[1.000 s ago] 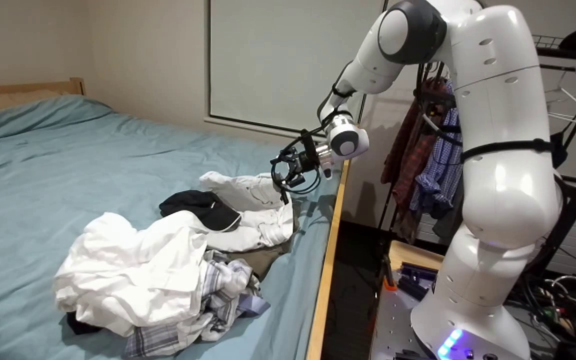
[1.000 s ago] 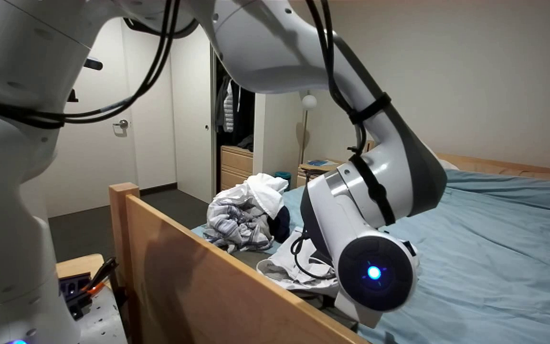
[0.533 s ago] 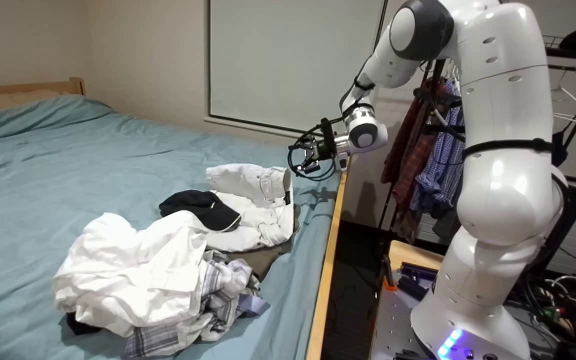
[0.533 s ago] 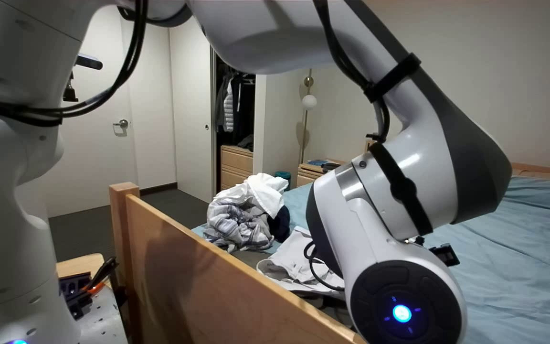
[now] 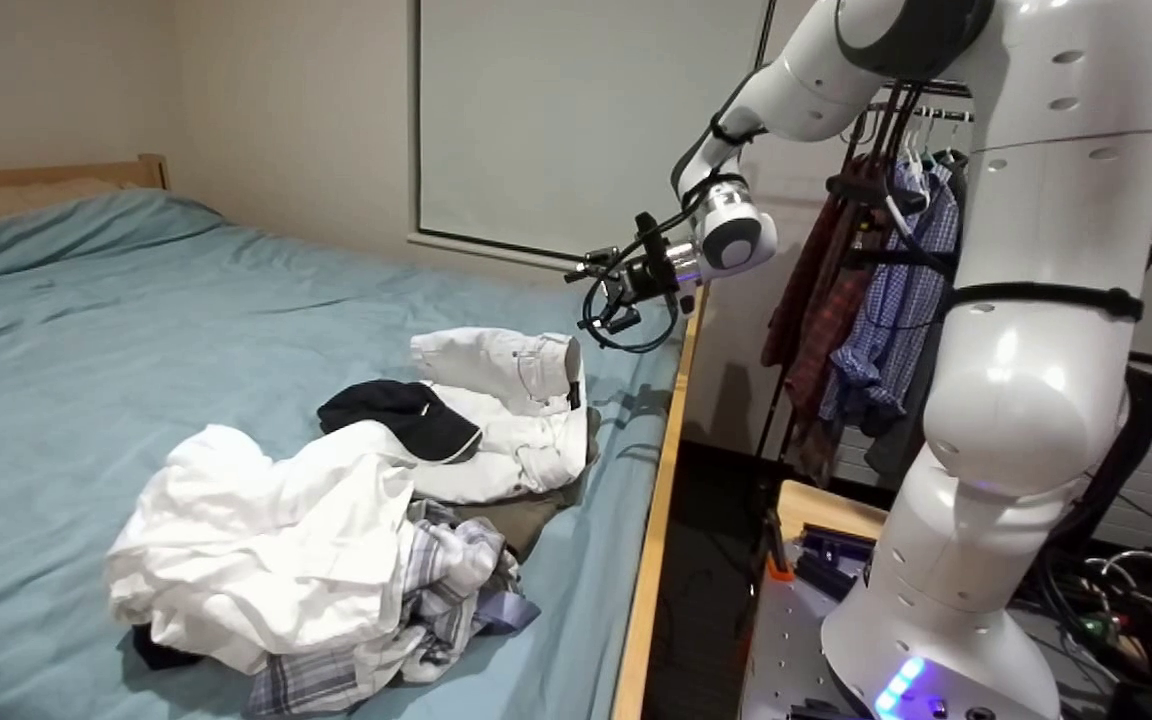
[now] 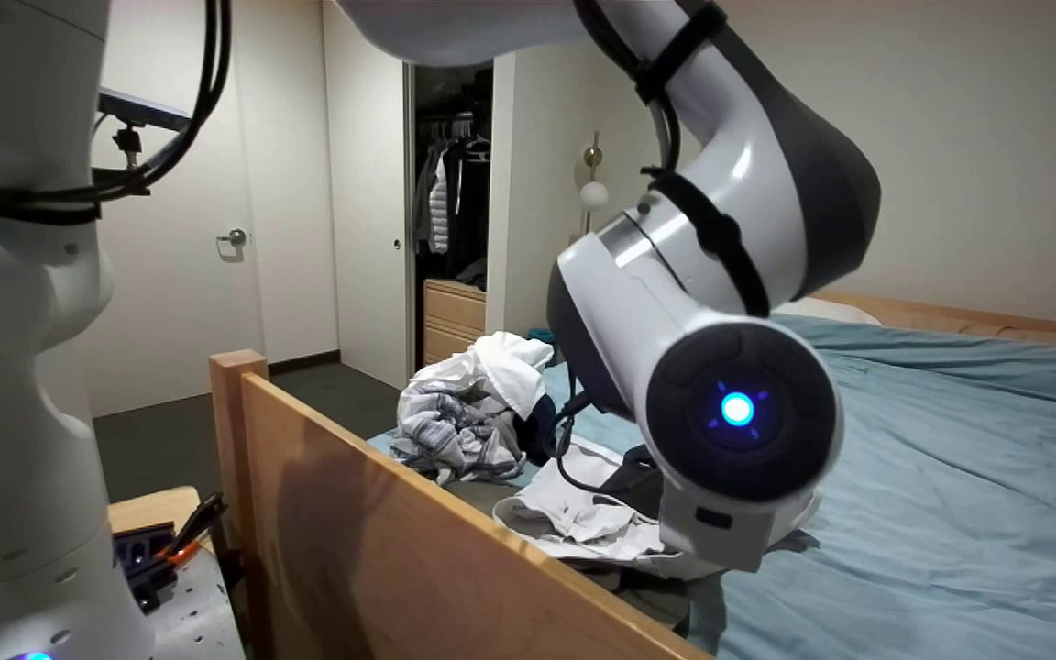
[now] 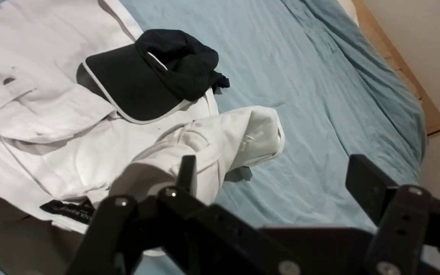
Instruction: Unfold the white short then move the black cap to the left
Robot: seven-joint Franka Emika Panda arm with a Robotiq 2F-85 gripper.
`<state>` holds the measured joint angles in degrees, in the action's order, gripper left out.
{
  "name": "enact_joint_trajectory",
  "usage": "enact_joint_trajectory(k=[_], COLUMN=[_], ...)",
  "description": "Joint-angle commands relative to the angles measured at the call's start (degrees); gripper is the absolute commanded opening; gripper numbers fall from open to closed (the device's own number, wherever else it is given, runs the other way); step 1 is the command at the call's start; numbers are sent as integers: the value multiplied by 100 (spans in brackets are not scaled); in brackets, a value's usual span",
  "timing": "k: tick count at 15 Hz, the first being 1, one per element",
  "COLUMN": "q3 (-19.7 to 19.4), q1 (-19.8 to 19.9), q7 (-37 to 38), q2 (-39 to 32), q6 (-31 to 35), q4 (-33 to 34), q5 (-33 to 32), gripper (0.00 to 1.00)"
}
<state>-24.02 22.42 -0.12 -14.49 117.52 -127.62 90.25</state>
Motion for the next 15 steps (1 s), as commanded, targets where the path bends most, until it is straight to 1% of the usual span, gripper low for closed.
enact_joint_trajectory(k=[1,3,4,6,7,8,9,10,11,12,13,14,15], q3=[82,283,445,911,1158,1458,1685,1929,2079,2237,2364,2486,2523], q1=[-431,-622,-708,-878,-933,-1057,-1136,-1255,-1347,-1478,-1510,-1533,-1527], q7=[-221,-126,-62,264,492,804,1093,1370,1594,1774,2066,2446,2826], q2=[1295,1965,2282,2791,2955,2918,2885,2695,2569,2296,2099,1783,1558], q6=[1169,1999,2408,3231,3484,3642,3667,3798,3694,3688,3727,3946,4025], q4=[-677,-911,-1038,-1302,-1436,-1483,-1504,-1445,-1387,-1247,-1174,-1062,-993], q5=[-623,-1002,-1240,-1881,-2287,-2608,-2952,-3223,-3539,-3789,-4238,-4725,-5282], gripper=[100,100,100,100,100,100,100,100,100,100,100,100,100])
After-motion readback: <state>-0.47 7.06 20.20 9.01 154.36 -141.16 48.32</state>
